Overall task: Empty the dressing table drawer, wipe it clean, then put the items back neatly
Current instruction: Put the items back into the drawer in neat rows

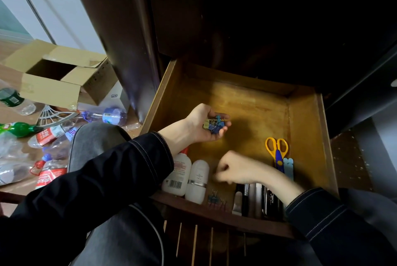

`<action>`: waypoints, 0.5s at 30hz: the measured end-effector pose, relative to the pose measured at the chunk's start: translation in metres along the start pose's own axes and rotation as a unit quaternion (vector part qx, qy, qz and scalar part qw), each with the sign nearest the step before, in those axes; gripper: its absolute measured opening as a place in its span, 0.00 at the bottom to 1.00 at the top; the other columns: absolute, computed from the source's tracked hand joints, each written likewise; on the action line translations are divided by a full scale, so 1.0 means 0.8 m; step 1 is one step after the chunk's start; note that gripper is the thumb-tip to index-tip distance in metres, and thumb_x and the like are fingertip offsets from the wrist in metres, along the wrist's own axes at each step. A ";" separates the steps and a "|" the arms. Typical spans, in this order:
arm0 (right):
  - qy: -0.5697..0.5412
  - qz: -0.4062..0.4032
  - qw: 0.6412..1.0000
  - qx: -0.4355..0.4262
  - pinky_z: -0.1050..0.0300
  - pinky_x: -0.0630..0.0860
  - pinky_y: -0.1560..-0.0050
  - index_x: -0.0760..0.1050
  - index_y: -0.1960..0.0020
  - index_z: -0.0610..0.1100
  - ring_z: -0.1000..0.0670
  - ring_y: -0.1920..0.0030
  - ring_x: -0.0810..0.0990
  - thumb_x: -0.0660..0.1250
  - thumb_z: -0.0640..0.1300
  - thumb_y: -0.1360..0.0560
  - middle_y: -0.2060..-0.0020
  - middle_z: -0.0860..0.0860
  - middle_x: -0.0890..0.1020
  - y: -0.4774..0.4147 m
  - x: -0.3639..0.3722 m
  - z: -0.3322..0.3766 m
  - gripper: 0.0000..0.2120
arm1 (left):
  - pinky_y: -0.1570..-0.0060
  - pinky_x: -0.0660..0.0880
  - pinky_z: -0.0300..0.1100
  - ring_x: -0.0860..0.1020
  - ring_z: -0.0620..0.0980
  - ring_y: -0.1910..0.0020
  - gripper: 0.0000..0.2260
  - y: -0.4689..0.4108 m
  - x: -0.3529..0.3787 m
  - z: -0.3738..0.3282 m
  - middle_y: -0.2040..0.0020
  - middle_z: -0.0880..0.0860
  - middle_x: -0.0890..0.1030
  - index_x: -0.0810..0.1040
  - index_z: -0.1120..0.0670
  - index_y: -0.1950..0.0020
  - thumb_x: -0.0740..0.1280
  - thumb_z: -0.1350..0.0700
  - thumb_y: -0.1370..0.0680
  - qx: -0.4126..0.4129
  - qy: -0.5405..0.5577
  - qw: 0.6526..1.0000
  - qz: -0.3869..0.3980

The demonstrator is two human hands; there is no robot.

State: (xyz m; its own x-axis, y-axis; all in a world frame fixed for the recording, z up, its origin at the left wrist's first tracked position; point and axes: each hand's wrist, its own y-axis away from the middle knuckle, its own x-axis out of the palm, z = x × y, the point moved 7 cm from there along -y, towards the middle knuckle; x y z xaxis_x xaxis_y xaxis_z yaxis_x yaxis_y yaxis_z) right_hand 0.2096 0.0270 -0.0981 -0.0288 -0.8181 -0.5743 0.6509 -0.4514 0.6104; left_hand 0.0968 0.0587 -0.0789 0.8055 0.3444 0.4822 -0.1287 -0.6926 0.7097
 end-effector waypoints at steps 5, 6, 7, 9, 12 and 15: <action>-0.026 -0.323 0.944 0.055 0.51 0.77 0.59 0.83 0.58 0.44 0.49 0.62 0.82 0.66 0.52 0.20 0.62 0.45 0.85 0.028 -0.094 -0.029 0.15 | 0.65 0.72 0.40 0.76 0.53 0.61 0.20 0.003 0.003 -0.001 0.53 0.62 0.81 0.78 0.62 0.39 0.52 0.62 0.23 0.003 -0.006 1.000 0.006; -0.054 -0.375 0.924 0.045 0.50 0.79 0.54 0.84 0.57 0.46 0.50 0.57 0.83 0.66 0.52 0.20 0.61 0.48 0.85 0.038 -0.106 -0.031 0.13 | 0.65 0.72 0.40 0.75 0.52 0.62 0.19 0.004 0.005 0.001 0.54 0.61 0.81 0.78 0.62 0.39 0.52 0.62 0.23 0.000 -0.018 1.000 0.011; -0.089 -0.412 0.906 0.026 0.50 0.80 0.51 0.84 0.55 0.48 0.52 0.54 0.82 0.66 0.51 0.20 0.59 0.52 0.85 0.046 -0.114 -0.030 0.11 | 0.65 0.71 0.39 0.75 0.51 0.62 0.19 0.005 0.007 0.003 0.54 0.60 0.81 0.78 0.62 0.40 0.52 0.62 0.23 -0.003 -0.032 0.999 0.019; -0.139 -0.442 0.886 -0.009 0.52 0.80 0.49 0.82 0.49 0.51 0.56 0.51 0.81 0.67 0.49 0.20 0.55 0.57 0.84 0.052 -0.120 -0.025 0.06 | 0.66 0.70 0.38 0.75 0.50 0.63 0.17 0.007 0.010 0.006 0.56 0.59 0.82 0.77 0.62 0.41 0.52 0.62 0.23 -0.011 -0.055 0.998 0.031; -0.147 -0.416 0.896 -0.044 0.49 0.80 0.50 0.79 0.40 0.52 0.54 0.52 0.81 0.67 0.49 0.20 0.56 0.54 0.83 0.045 -0.114 -0.015 0.10 | 0.69 0.72 0.38 0.76 0.52 0.63 0.11 0.008 0.009 0.010 0.59 0.60 0.81 0.74 0.62 0.45 0.55 0.62 0.23 -0.026 -0.065 0.997 0.020; -0.120 -0.390 0.912 -0.052 0.52 0.80 0.53 0.78 0.37 0.53 0.54 0.51 0.80 0.67 0.48 0.20 0.54 0.53 0.80 0.039 -0.110 -0.012 0.12 | 0.72 0.73 0.39 0.76 0.53 0.63 0.08 0.008 0.010 0.014 0.57 0.61 0.78 0.71 0.61 0.45 0.56 0.62 0.23 -0.035 -0.089 0.995 0.022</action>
State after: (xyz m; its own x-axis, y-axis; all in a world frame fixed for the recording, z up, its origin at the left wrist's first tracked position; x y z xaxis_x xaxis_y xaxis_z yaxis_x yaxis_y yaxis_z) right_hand 0.2395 0.0885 -0.0338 -0.6708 -0.3236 -0.6673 0.4301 -0.9028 0.0054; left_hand 0.1088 0.0502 -0.0758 0.8869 0.1938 0.4194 -0.2004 -0.6566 0.7271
